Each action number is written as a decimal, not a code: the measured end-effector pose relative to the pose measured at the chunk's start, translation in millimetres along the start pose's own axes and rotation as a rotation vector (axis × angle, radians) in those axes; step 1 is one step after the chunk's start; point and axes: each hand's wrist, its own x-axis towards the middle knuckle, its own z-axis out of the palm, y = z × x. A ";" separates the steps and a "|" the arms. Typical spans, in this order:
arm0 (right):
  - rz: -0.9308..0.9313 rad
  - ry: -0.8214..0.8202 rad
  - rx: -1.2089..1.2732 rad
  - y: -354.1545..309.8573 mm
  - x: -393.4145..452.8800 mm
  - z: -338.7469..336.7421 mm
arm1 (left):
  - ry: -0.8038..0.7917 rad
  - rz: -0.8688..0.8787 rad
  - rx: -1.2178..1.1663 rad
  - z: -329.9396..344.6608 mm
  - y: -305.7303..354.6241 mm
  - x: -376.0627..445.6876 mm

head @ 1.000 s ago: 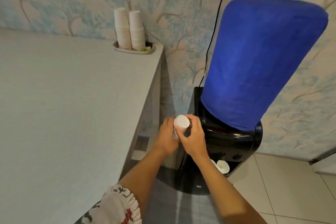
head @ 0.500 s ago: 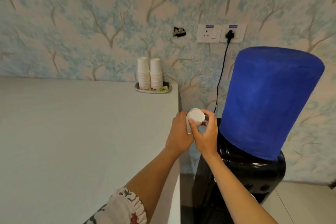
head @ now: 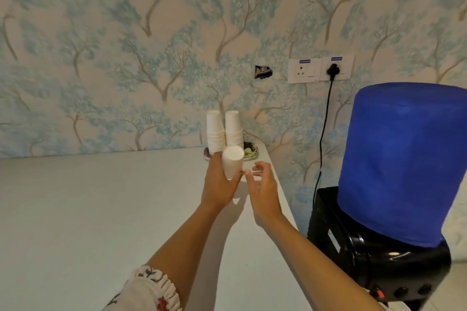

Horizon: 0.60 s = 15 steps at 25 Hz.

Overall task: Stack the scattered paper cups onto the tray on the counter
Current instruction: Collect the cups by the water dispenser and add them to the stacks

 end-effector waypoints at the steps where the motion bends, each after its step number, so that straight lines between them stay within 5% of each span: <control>1: 0.048 -0.067 -0.098 7.7 3.6 12.2 | 0.024 -0.024 0.011 -6.9 -9.1 11.8; 8: 0.052 -0.330 -0.645 43.2 41.4 65.9 | 0.049 0.013 0.008 -27.6 -58.6 99.4; 15: -0.004 -0.319 -0.716 58.9 48.6 74.4 | 0.150 0.082 -0.057 -42.5 -70.6 193.3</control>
